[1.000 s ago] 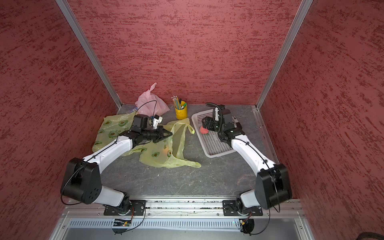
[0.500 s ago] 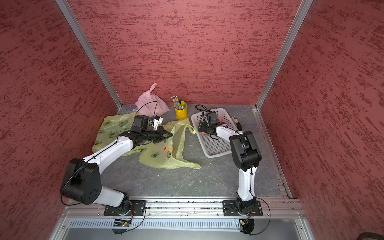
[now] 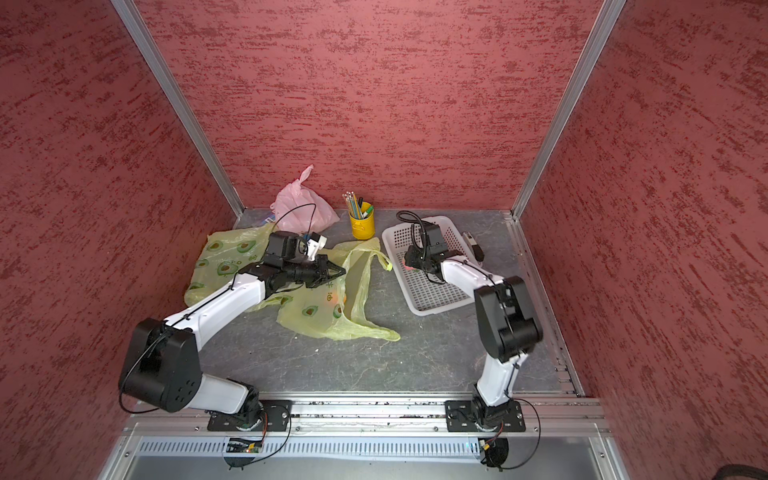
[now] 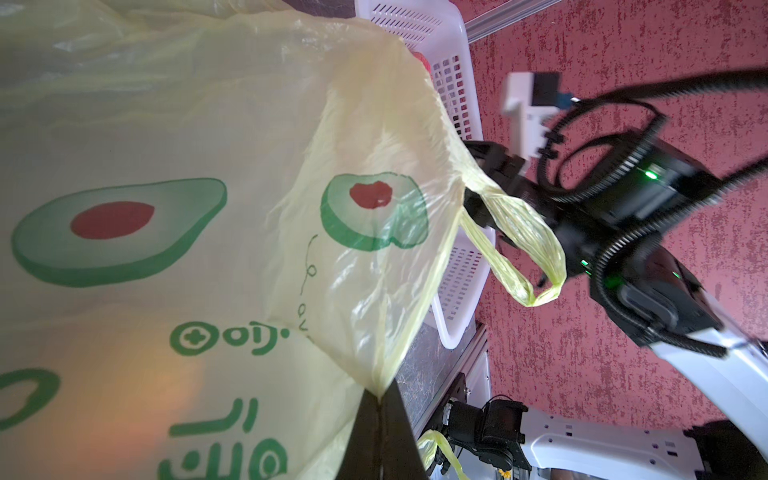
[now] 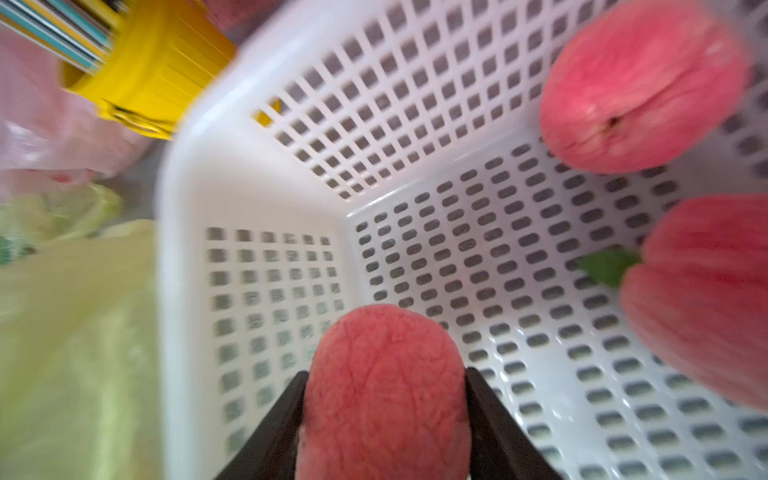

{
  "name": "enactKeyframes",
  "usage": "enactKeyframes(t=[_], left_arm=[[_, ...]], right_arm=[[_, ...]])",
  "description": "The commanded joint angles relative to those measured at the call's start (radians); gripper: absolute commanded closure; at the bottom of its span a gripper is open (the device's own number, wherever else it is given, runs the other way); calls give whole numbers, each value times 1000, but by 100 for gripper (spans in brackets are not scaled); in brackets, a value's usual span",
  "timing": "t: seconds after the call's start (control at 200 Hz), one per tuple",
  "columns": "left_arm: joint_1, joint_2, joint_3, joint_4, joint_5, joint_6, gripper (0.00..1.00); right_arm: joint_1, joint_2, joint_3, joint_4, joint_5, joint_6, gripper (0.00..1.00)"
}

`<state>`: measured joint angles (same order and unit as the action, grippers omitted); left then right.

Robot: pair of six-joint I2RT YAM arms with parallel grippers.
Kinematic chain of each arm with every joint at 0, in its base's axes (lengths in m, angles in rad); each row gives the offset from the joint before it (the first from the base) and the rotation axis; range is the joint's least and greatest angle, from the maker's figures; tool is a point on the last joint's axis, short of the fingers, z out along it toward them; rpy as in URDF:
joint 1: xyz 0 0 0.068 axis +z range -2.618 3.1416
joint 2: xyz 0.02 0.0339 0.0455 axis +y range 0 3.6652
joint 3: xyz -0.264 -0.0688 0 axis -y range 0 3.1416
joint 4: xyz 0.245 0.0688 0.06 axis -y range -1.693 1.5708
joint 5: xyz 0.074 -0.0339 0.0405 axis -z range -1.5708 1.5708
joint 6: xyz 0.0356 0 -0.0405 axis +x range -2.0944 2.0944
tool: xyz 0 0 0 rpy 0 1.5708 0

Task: Place the peach into a plastic bag & tie a knot
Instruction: Pick up the peach from the basket, then place the peach in the plastic bag.

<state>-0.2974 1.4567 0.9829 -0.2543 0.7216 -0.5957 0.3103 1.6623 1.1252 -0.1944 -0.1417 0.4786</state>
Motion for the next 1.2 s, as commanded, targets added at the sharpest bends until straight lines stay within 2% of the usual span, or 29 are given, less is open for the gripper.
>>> enactKeyframes(t=[0.0,0.145,0.286,0.396,0.471,0.686,0.892,0.987,1.052,1.092,1.197], left_arm=[[-1,-18,-3,-2,-13,18,100],[-2,-12,-3,1,-20,16,100],[-1,-13,-8,6,-28,11,100],[-2,-15,-5,5,-32,7,100],[-1,-19,-4,3,-33,4,100],[-2,-45,-28,21,-38,-20,100],[-2,-57,-37,41,-41,-30,100],[-2,-50,-39,47,-40,-28,100],[1,-43,-40,50,-34,-28,100],[1,-40,-40,55,-31,-28,100],[6,-38,-40,60,-29,-27,100]], right_arm=[[-5,-256,-66,5,-67,9,60],[17,-516,-118,-1,-236,7,65],[143,-575,-85,-5,-340,-2,67],[276,-495,-54,-34,-302,-26,67],[324,-410,-51,-39,-251,-22,67],[346,-175,-21,-19,-157,9,67],[362,33,101,2,-162,106,65],[374,66,125,61,-227,154,57],[374,67,117,113,-266,199,39],[374,72,121,115,-282,209,33],[374,63,107,127,-305,218,25]])
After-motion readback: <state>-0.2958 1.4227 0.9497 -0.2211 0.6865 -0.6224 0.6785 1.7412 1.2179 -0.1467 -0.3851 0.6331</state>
